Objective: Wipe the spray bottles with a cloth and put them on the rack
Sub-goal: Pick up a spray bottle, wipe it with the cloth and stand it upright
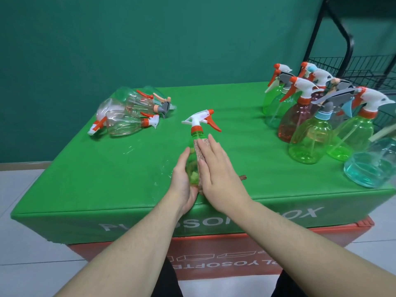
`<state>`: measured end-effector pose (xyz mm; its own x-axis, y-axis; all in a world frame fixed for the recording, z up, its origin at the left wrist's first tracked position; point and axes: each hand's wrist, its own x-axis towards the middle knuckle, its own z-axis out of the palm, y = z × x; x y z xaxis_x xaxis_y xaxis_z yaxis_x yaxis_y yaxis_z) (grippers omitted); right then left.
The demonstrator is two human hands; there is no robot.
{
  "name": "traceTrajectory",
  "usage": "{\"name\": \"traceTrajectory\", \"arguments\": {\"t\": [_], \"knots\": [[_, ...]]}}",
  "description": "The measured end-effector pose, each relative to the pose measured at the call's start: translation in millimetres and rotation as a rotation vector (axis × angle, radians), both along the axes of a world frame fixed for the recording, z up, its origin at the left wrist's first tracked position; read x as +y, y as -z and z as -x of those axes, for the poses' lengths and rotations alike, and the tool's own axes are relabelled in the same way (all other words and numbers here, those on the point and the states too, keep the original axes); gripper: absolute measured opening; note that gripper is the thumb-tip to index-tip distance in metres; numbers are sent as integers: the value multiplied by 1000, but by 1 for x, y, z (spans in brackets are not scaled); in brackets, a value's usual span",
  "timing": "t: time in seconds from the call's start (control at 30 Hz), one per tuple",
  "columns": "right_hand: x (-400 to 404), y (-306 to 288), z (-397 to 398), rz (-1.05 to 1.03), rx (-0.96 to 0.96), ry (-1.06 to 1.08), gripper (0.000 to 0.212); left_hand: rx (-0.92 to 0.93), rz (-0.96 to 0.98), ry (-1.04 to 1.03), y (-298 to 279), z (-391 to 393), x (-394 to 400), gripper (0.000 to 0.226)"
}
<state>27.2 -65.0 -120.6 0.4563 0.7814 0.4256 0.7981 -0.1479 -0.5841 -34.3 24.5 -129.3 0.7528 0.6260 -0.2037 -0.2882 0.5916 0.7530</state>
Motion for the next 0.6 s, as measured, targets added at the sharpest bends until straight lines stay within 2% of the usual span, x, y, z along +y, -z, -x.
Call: {"name": "traceTrajectory", "arguments": {"t": [0.2,0.27,0.3,0.4,0.47,0.6], "knots": [[-20,16,10,78,-46,8,60,95,-89,20,-1,1,-1,65],[-26,18,13,92,-74,7,60,105,-89,8,3,-2,0,88],[-29,19,14,103,-78,6,60,112,-99,-9,4,-3,1,89],[-35,18,14,136,-62,-4,62,89,-141,-61,3,-3,0,53],[-35,14,14,153,-55,-13,61,76,-131,-36,6,-4,2,51],[-29,5,14,125,-22,-23,59,98,-128,53,15,-7,9,96]]}}
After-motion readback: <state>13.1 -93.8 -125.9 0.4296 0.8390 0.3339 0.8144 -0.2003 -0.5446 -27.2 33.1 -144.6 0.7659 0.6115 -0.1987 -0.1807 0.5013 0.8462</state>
